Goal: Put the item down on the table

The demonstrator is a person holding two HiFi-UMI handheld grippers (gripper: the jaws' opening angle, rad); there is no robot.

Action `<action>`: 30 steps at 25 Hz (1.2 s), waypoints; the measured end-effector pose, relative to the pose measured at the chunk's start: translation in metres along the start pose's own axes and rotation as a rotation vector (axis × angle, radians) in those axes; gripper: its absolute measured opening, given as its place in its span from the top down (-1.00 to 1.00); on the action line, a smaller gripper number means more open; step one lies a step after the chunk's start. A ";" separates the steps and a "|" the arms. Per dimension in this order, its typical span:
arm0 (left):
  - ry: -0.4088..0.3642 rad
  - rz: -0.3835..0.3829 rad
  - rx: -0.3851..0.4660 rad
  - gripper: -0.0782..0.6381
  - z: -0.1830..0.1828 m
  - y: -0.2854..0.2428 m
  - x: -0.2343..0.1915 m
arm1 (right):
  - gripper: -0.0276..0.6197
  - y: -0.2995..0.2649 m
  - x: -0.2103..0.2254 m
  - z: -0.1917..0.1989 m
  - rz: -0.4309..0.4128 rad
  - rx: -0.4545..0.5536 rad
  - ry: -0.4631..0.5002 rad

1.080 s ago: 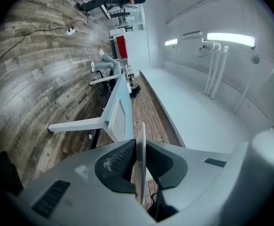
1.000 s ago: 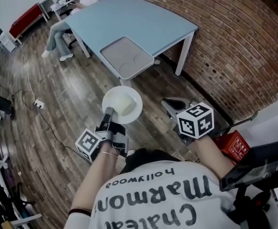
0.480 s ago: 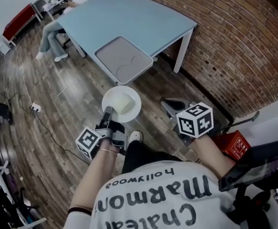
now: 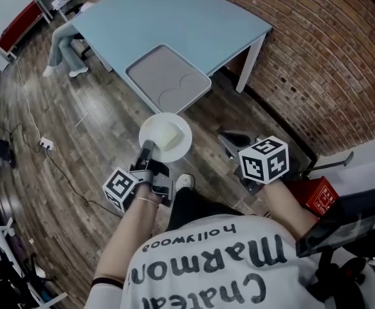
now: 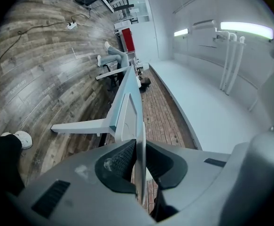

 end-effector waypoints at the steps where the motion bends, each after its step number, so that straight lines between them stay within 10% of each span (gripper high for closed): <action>1: -0.001 -0.005 0.002 0.70 -0.003 -0.003 -0.002 | 0.88 -0.003 0.000 -0.001 -0.002 -0.003 0.001; 30: -0.021 -0.141 -0.049 0.70 -0.059 -0.084 -0.060 | 0.88 -0.107 0.012 -0.021 0.012 -0.091 -0.113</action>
Point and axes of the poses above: the fingertips, and each gripper's own axes: y backward along the fingers, x to its right, z out of its underside, the point moved 4 cm from there along y, backward along the fingers, and after that the axes turned 15 degrees about z, right-handed, at the moved point
